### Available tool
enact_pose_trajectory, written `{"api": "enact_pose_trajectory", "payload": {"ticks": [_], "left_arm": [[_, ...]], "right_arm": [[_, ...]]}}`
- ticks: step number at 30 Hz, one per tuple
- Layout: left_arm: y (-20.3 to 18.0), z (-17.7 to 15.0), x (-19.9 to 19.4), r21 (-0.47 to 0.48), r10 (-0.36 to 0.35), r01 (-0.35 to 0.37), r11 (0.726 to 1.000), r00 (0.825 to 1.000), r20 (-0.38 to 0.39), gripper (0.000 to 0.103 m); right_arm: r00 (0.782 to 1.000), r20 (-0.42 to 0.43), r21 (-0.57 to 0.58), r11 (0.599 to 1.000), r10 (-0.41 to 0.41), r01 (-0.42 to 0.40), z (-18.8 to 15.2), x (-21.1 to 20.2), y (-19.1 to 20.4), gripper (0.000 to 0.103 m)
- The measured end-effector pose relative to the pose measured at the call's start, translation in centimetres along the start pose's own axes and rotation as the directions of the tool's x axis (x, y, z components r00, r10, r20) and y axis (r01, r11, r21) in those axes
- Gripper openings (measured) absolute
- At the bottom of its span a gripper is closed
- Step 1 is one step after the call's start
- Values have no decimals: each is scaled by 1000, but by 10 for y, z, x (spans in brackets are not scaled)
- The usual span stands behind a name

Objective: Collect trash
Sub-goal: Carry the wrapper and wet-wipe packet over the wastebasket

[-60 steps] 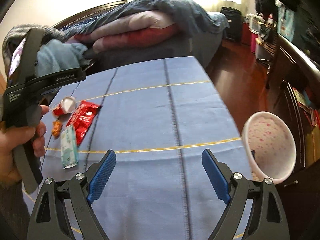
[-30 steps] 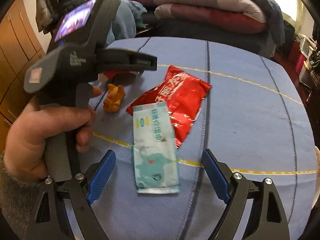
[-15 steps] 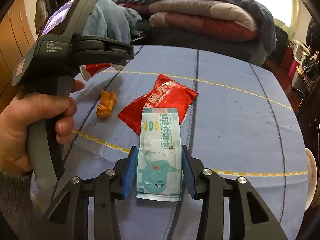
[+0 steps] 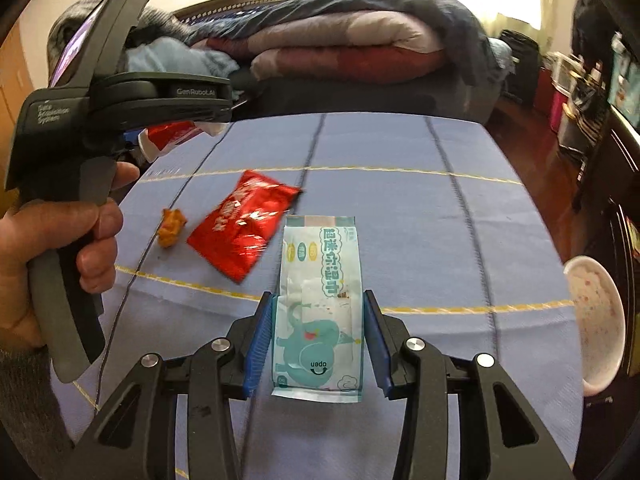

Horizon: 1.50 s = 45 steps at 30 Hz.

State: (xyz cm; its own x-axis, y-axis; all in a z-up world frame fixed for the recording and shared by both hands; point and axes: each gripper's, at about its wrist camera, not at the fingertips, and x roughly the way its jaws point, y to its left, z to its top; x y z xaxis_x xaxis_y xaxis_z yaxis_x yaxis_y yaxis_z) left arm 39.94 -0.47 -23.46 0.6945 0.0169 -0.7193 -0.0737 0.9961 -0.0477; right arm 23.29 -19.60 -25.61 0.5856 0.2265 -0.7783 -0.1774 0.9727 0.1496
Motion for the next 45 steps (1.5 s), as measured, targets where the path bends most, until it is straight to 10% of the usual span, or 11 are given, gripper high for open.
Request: {"api": "enact_pose_trajectory", "payload": {"ticks": [16, 45], "left_arm": [[-140, -14, -32, 209, -162, 154, 966, 987, 22, 70], [-361, -79, -25, 492, -362, 363, 791, 927, -100, 70]], "right_arm": [[997, 39, 166, 984, -71, 64, -25, -37, -88, 44], [960, 24, 480, 846, -279, 233, -79, -77, -260, 44]]}}
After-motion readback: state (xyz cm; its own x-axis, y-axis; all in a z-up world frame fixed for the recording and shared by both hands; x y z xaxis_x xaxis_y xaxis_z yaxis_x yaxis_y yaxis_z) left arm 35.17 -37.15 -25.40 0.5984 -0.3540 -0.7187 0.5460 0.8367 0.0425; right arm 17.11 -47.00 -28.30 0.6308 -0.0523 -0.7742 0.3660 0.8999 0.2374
